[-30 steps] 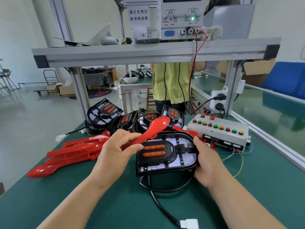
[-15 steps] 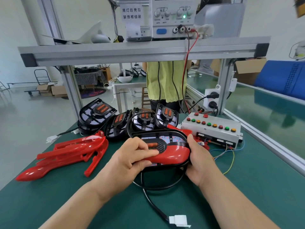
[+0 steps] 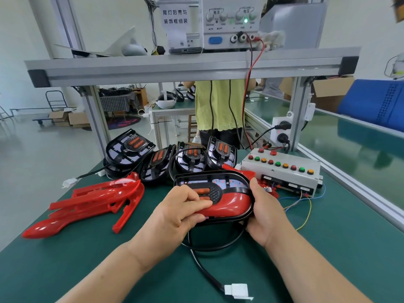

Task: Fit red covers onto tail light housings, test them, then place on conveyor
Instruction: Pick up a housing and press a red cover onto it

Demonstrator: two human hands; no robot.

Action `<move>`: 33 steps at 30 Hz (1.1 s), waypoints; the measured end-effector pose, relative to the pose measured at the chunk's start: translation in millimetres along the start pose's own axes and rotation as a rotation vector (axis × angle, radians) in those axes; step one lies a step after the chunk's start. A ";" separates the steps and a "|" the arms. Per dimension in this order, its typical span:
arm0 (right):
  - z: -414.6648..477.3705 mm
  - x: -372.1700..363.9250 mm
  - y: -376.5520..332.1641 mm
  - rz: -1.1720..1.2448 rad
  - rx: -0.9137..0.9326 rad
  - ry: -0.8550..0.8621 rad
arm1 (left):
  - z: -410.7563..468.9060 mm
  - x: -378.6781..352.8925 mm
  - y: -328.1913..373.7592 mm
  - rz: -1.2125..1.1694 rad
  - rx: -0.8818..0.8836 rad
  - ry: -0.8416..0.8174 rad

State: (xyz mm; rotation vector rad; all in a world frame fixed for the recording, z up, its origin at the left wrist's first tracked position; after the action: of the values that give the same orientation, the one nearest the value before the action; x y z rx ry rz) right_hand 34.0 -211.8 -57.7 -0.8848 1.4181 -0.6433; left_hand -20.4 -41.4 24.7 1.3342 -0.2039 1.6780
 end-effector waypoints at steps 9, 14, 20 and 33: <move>0.1 2.1 0.9 0.028 -0.019 0.013 | -0.7 -4.2 3.2 0.027 -0.006 0.067; -0.5 3.9 0.2 0.015 -0.019 0.018 | -0.9 -3.1 2.5 0.009 -0.019 0.044; -0.7 3.7 -0.1 0.017 -0.009 0.017 | 0.7 -5.2 2.0 0.001 -0.007 0.027; 1.4 3.0 0.4 -0.006 -0.007 0.007 | 0.8 -4.3 -2.2 -0.019 0.009 0.020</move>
State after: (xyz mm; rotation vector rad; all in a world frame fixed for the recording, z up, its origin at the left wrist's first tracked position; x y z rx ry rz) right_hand 35.6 -213.9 -59.7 -0.8932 1.4254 -0.6475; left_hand -18.4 -43.1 20.6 1.3215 -0.1709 1.6778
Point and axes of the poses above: each hand's wrist, its own z-axis towards the middle knuckle, its own x-axis out of the back of the hand, y = z × x, the point moved 9 cm from there along z, towards the middle knuckle, and after that the axes turned 14 degrees about -y, right-handed, at the moved point
